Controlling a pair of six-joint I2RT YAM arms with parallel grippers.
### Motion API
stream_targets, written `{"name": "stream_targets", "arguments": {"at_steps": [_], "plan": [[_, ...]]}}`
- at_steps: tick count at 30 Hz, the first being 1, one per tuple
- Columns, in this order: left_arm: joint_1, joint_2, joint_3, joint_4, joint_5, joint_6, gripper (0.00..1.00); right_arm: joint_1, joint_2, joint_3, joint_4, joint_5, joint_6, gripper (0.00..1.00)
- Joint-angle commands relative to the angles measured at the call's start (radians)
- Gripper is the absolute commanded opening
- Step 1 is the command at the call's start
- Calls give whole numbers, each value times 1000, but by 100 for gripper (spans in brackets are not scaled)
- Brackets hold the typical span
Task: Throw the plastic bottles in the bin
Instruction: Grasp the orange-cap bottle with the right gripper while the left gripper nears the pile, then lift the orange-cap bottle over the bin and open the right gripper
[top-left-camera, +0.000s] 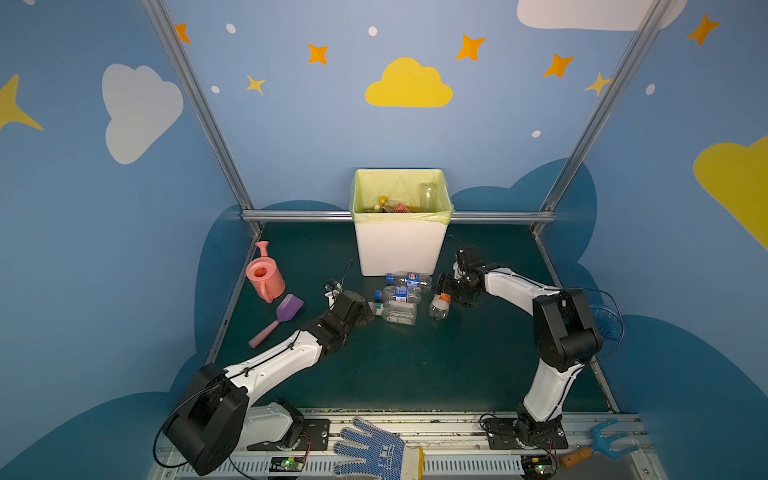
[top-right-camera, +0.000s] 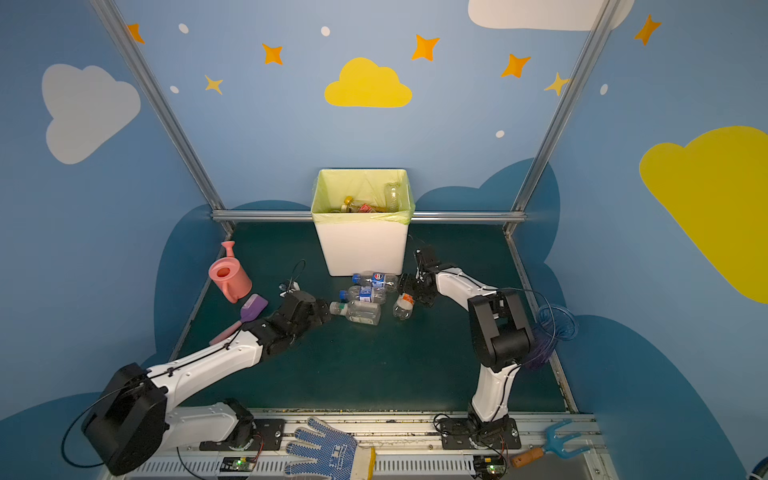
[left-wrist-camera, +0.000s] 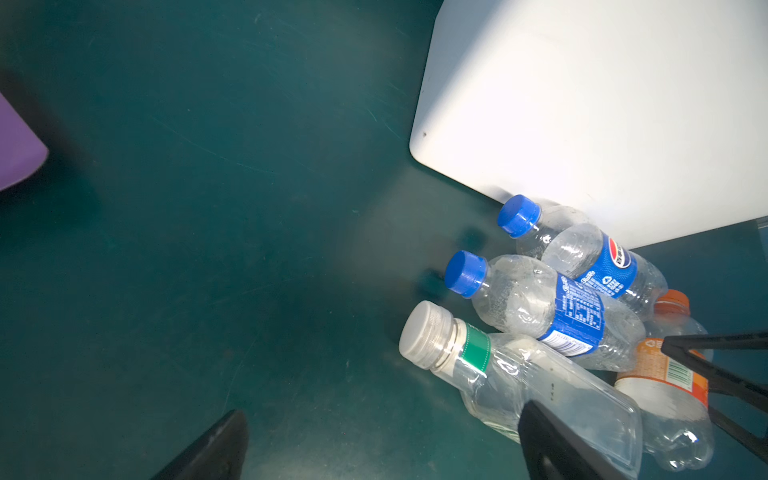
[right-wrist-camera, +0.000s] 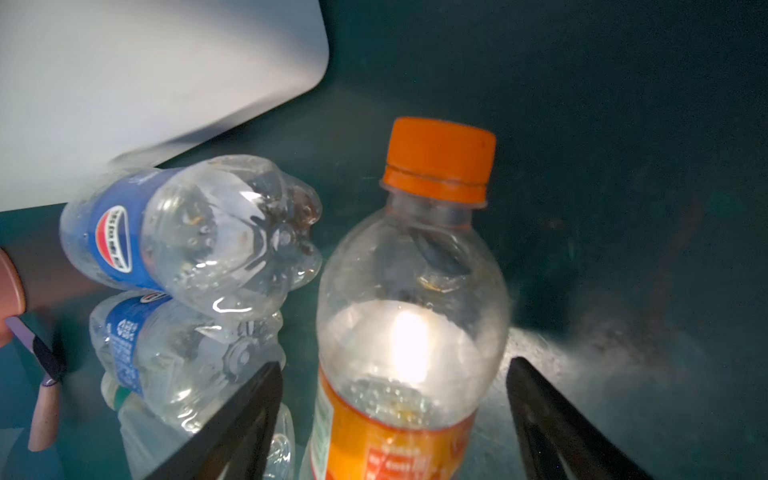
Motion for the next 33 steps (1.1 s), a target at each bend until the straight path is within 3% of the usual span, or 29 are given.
{"name": "stream_targets", "arguments": {"at_steps": [1,4,18,23,27,33], "plan": [[2,-13,-17,-19,-23,-2,100,5,33,31,-41,-3,-17,79],[3,-16,-19,-21,-25,-3,100,5,48,38,-42,-15,-16,77],[4,-21,-23,-28,-33,-3,100,-8,5,42,-15,-63,-15,44],[4,-32,-29,-32,-45,-3,100,-31,-128,84,-12,-60,-35,42],[6,-31,-29,-28,-44,-3,100,-58,-269,211,-49,-40,-79,42],[9,-16,-33,-11,-40,-7,100,-81,-457,423,68,108,-122,43]]}}
